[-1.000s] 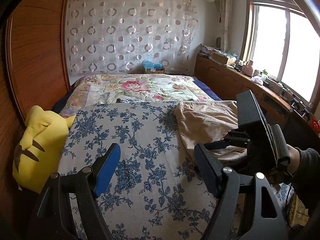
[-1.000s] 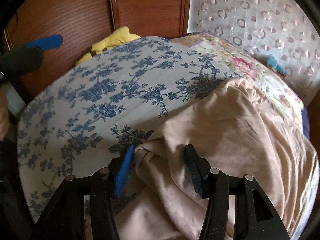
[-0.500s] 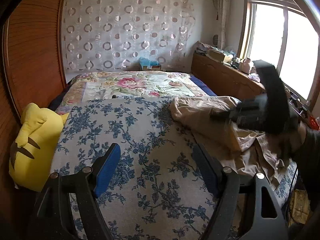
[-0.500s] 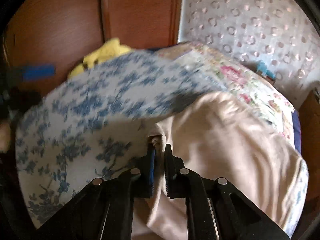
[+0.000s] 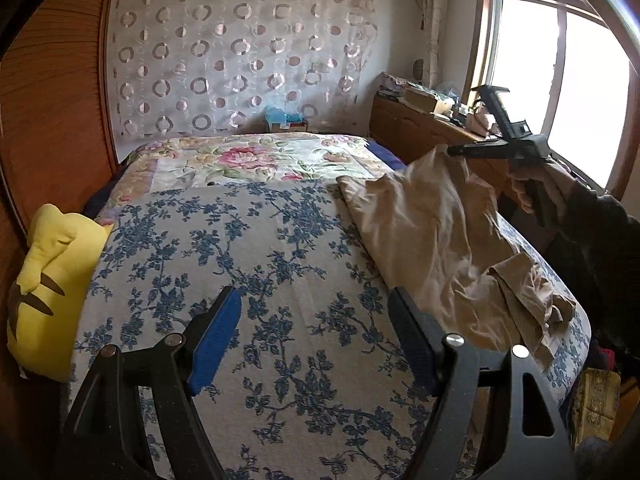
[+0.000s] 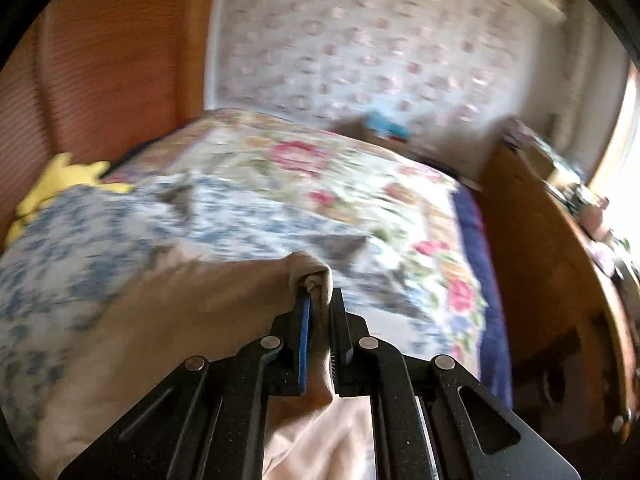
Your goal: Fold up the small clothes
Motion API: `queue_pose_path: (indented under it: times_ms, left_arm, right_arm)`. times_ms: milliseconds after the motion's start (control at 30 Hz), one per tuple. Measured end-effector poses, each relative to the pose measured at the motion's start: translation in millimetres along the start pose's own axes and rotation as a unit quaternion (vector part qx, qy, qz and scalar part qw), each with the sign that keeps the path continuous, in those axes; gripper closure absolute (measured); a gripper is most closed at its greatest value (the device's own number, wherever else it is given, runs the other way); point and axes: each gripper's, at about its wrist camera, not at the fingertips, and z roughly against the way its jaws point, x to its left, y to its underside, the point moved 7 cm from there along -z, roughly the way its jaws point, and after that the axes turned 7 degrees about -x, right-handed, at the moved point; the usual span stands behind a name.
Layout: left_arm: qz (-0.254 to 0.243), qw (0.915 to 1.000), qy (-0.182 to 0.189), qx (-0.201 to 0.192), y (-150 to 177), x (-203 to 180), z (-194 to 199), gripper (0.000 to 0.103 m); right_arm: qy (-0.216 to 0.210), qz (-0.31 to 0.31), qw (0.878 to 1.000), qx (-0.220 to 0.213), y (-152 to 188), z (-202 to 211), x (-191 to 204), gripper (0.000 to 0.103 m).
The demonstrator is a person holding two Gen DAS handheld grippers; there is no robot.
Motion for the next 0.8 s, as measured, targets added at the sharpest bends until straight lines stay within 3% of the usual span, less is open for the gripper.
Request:
queue_pose_path:
  times_ms: [33, 100, 133, 233, 400, 567, 800]
  left_arm:
    - [-0.002, 1.0, 0.002, 0.002, 1.2, -2.2, -1.3, 0.026]
    - [-0.002, 1.0, 0.006, 0.005, 2.7, -5.7, -2.8, 0.026]
    - [-0.002, 0.9999, 0.009, 0.007, 3.7, -8.2, -4.0, 0.026]
    - [-0.004, 0.9998, 0.017, 0.01, 5.7, -15.8, -6.4, 0.026]
    - [-0.01, 0.9993, 0.033, 0.015, 9.1, -32.3, -8.3, 0.026]
    - [-0.02, 0.9984, 0.046, 0.025, 14.9, -48.0, -12.6, 0.026]
    - [-0.033, 0.9969, 0.06, 0.037, 22.9, -68.4, -18.6, 0.026]
  right_arm:
    - [0.017, -0.007, 1.0, 0.011, 5.0, -6.9, -4.0, 0.088]
    - [0.028, -0.034, 0.999, 0.029, 14.3, -13.6, -9.3, 0.062]
    - [0.028, -0.043, 0.998, 0.028, 11.9, -15.3, -6.6, 0.06]
    - [0.03, -0.058, 0.997, 0.029, 18.2, -2.0, -6.6, 0.06]
    - [-0.031, -0.046, 0.998, 0.015, 41.3, 49.2, 18.6, 0.06]
    - [-0.094, -0.028, 0.995, 0.016, 85.2, 92.6, 60.8, 0.06]
    - [-0.136, -0.019, 0.99, 0.04, 128.8, 107.3, 96.7, 0.06]
